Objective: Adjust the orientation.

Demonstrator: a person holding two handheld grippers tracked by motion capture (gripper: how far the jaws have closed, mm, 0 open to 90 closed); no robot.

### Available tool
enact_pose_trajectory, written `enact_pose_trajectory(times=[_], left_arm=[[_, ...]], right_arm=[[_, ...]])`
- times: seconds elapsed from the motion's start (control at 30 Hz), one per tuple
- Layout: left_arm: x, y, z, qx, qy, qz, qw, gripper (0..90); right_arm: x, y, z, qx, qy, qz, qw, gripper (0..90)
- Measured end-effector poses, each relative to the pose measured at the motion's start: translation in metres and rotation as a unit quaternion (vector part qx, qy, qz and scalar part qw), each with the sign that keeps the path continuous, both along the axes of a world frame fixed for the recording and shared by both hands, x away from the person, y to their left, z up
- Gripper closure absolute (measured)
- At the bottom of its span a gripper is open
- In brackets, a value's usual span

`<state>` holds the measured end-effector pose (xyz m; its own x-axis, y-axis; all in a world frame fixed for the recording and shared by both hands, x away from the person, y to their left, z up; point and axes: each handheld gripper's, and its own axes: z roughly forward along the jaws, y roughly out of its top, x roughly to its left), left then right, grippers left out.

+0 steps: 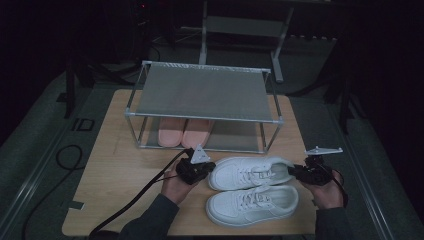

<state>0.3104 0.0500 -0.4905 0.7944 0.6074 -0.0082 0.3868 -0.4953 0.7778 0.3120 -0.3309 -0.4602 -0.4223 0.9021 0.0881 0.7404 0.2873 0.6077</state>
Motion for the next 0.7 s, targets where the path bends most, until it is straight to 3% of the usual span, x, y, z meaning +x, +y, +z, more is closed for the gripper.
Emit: enact_pose_trajectory(times=[0.17,0.47,0.7], left_arm=[[0.0046,0.0010,-0.0022,-0.006,0.009,0.006,0.9999,87.7],[0.0049,0.0019,-0.0017,-0.003,0.015,0.005,0.9999,88.0],[0.0070,0.0022,-0.0039,0.004,0.021,0.005,0.9998,87.8]], right_arm=[[0.0049,0.0024,0.0016,0.001,0.006,-0.006,1.0000,70.8],[0.0019,0.0046,0.0070,-0.001,0.041,-0.005,0.9992,71.5],[0.0082,0.0085,0.0055,-0.003,0.021,-0.011,0.9997,69.9]])
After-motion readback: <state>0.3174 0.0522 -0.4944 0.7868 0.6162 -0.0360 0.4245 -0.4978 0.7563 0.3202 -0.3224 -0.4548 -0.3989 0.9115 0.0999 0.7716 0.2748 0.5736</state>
